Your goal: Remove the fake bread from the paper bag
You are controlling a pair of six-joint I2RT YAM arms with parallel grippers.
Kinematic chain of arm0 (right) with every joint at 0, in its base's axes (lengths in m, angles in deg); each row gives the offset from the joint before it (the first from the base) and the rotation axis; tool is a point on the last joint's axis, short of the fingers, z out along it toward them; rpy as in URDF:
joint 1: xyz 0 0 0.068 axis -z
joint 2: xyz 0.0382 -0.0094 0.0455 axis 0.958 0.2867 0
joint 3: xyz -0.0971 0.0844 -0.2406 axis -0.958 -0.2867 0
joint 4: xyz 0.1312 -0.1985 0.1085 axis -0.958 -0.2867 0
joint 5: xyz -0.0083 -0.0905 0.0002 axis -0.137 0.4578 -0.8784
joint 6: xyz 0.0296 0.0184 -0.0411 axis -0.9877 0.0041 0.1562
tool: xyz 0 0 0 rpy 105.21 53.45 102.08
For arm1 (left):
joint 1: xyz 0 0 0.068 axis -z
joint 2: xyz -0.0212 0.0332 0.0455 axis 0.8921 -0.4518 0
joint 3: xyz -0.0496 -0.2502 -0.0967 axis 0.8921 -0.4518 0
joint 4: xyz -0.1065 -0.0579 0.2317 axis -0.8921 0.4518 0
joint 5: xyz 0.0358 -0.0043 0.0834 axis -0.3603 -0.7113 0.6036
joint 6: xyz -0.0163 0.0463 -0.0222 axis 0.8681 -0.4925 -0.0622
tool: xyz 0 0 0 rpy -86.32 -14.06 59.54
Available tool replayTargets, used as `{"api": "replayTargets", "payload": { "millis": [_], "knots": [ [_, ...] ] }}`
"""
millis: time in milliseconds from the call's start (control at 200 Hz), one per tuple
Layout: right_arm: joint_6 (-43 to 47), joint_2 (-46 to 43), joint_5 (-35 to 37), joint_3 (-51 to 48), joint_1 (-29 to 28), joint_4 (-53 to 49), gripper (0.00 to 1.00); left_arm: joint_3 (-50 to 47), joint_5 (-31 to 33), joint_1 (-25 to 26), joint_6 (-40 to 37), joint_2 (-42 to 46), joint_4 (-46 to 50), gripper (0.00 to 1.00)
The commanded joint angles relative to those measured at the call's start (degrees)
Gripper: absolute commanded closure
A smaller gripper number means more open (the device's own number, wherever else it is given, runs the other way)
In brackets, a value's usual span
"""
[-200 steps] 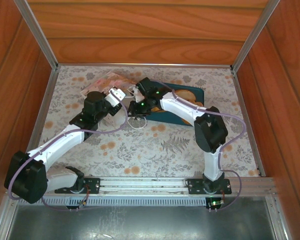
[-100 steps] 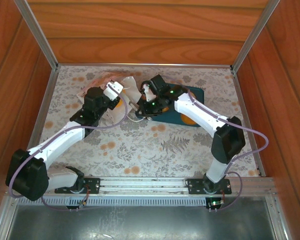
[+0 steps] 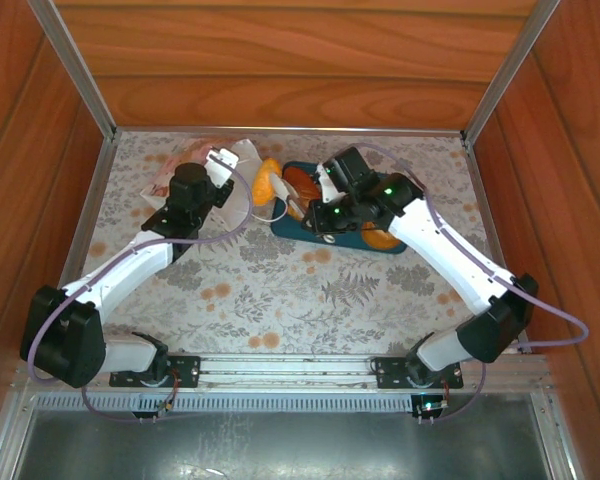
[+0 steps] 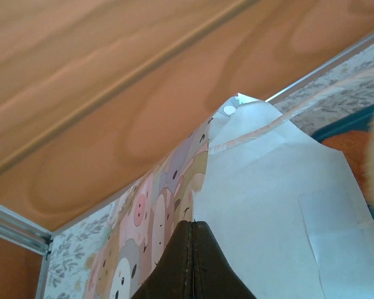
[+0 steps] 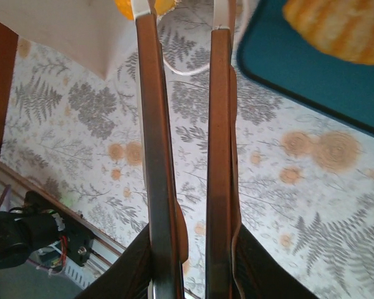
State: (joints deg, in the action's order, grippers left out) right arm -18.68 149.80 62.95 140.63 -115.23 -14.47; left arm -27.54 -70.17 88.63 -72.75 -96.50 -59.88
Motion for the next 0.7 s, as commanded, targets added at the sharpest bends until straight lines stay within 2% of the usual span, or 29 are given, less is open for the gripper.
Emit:
{"api": "replayTargets", "payload": {
  "millis": [0, 195, 395, 695],
  "knots": [
    [-1.0, -3.4, 5.9, 2.2, 0.4, -5.4, 1.00, 2.1, 1.9, -1.1, 2.1, -0.6, 0.9, 1.00],
    [-4.7, -7.1, 14.2, 4.6, 0.4, -17.1, 1.00, 2.2, 2.1, -2.2, 2.3, 0.3, 1.2, 1.00],
    [-8.5, -7.1, 21.3, 6.0, 0.9, -28.2, 1.00, 1.7, 0.0, -2.6, 3.6, 2.9, 1.2, 1.00],
    [-9.3, -4.6, 20.7, 0.3, 4.4, -28.0, 1.00, 1.1, -3.1, -2.6, 4.5, 6.1, 1.3, 1.00]
  ]
}}
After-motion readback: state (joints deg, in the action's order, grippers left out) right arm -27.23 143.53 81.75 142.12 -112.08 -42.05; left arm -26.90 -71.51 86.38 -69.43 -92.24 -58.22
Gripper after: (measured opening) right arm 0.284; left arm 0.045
